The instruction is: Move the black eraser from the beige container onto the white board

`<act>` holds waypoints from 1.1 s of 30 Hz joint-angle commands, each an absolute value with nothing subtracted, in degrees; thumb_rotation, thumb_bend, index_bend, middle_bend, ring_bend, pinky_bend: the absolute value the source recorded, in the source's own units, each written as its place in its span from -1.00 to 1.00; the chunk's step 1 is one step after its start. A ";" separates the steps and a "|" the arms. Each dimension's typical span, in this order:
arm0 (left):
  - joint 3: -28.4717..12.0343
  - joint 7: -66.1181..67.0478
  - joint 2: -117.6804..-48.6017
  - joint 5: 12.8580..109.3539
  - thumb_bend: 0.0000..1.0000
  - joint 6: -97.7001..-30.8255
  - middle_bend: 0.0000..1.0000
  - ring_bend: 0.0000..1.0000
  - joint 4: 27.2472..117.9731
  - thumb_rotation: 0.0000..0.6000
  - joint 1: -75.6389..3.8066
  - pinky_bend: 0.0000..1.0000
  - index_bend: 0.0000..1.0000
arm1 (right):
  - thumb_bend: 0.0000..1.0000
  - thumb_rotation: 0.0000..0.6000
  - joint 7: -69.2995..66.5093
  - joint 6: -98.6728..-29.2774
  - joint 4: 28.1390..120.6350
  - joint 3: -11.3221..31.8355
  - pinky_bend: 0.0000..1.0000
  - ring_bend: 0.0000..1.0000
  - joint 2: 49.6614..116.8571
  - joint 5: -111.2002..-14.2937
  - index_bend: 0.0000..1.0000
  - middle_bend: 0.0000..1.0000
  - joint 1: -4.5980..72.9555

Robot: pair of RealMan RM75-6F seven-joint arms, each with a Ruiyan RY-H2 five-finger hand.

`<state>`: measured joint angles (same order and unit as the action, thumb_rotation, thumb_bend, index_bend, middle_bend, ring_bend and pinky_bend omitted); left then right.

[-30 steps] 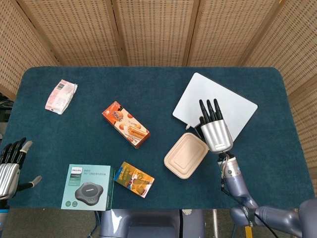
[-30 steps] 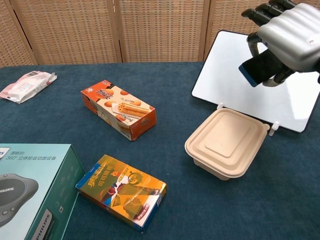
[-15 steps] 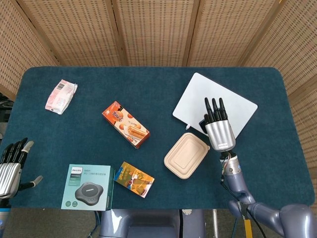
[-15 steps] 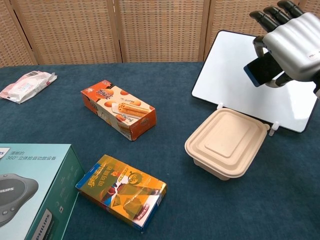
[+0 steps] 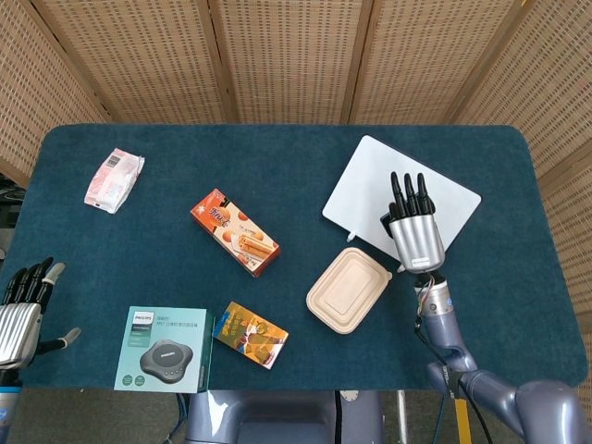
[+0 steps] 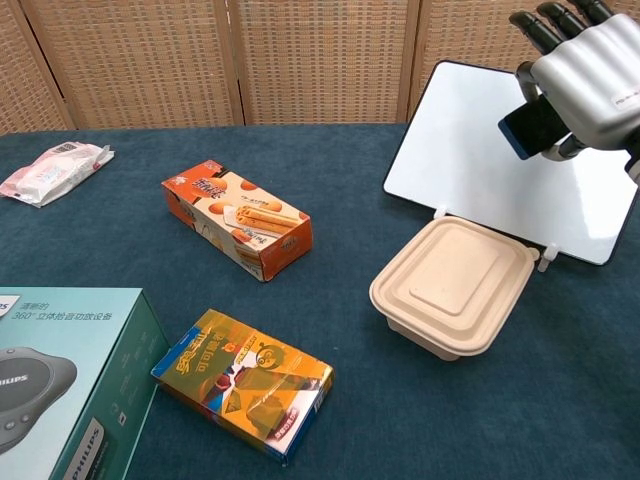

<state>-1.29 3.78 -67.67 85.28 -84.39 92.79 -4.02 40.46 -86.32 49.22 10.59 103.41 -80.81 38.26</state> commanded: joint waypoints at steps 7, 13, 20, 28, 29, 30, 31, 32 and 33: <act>-1.35 3.71 -67.66 85.14 -0.69 -84.51 -1.00 -1.00 92.78 1.00 -3.96 -1.00 -1.00 | -0.79 1.00 42.91 -84.91 47.17 11.51 -1.00 -1.00 104.09 -80.68 0.07 -0.90 38.45; -1.26 4.05 -67.85 85.04 -0.69 -84.07 -1.00 -1.00 92.72 1.00 -4.14 -1.00 -1.00 | -0.79 1.00 44.58 -83.93 45.81 11.74 -1.00 -1.00 104.36 -80.37 0.07 -0.90 38.23; -1.23 4.16 -67.93 84.92 -0.69 -83.95 -1.00 -1.00 92.73 1.00 -4.17 -1.00 -1.00 | -0.79 1.00 44.97 -82.98 44.63 11.95 -1.00 -1.00 105.10 -80.44 0.08 -0.90 38.36; -1.30 3.99 -68.00 84.51 -0.69 -83.51 -1.00 -1.00 92.49 1.00 -4.32 -1.00 -1.00 | -0.79 1.00 45.49 -81.83 42.63 12.52 -1.00 -1.00 106.40 -80.02 0.08 -0.90 38.84; -1.29 3.97 -68.01 84.50 -0.69 -83.45 -1.00 -1.00 92.48 1.00 -4.34 -1.00 -1.00 | -0.79 1.00 45.67 -81.72 42.17 12.55 -1.00 -1.00 106.63 -80.00 0.08 -0.90 38.91; -1.27 3.96 -68.02 84.52 -0.69 -83.41 -1.00 -1.00 92.48 1.00 -4.36 -1.00 -1.00 | -0.79 1.00 45.74 -81.57 41.76 12.58 -1.00 -1.00 106.87 -79.96 0.08 -0.90 38.98; -1.26 3.99 -68.03 84.55 -0.69 -83.40 -1.00 -1.00 92.47 1.00 -4.38 -1.00 -1.00 | -0.79 1.00 45.76 -81.42 41.38 12.66 -1.00 -1.00 107.12 -79.87 0.08 -0.90 39.04; -1.25 4.02 -68.05 84.57 -0.69 -83.39 -1.00 -1.00 92.46 1.00 -4.39 -1.00 -1.00 | -0.79 1.00 45.80 -81.29 40.98 12.75 -1.00 -1.00 107.38 -79.77 0.08 -0.90 39.10; -1.23 4.03 -68.07 84.57 -0.69 -83.36 -1.00 -1.00 92.46 1.00 -4.40 -1.00 -1.00 | -0.79 1.00 45.93 -81.19 40.54 12.84 -1.00 -1.00 107.64 -79.68 0.08 -0.90 39.16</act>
<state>-1.23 4.03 -68.06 84.57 -83.36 92.46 -4.40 45.80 -81.36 40.85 12.72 107.37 -79.80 39.06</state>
